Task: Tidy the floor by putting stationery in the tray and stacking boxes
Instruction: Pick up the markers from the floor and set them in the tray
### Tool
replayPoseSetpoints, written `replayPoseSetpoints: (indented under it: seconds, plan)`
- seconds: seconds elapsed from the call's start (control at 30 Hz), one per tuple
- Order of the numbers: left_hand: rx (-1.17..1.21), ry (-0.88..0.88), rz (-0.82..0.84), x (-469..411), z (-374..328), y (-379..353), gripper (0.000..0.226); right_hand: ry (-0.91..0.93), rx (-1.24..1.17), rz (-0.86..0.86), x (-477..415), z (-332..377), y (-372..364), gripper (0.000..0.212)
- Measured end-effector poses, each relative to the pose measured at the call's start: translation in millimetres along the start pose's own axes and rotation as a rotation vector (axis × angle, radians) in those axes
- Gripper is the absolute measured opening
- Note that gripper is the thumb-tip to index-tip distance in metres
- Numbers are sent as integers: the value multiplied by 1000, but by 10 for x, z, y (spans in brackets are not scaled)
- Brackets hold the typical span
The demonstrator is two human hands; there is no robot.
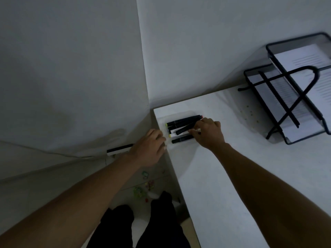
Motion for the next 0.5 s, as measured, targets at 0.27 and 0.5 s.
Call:
replayPoseSetpoints:
  seconds: [0.27, 0.5]
  plan:
    - [18, 97, 15, 494, 209, 35, 32, -13, 21, -33, 92, 268, -28, 28]
    - [51, 138, -3, 624, 140, 16, 31, 21, 87, -29, -39, 409, 40, 22]
Point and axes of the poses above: each hand's wrist, its own x-axis away from the middle knuckle, its own y-axis out of the back of the hand, z = x × y, the point moved 1 cm from there along -x, towards the middle knuckle, and after that the axes turned 8 degrees about x, right-handed, at the moved point
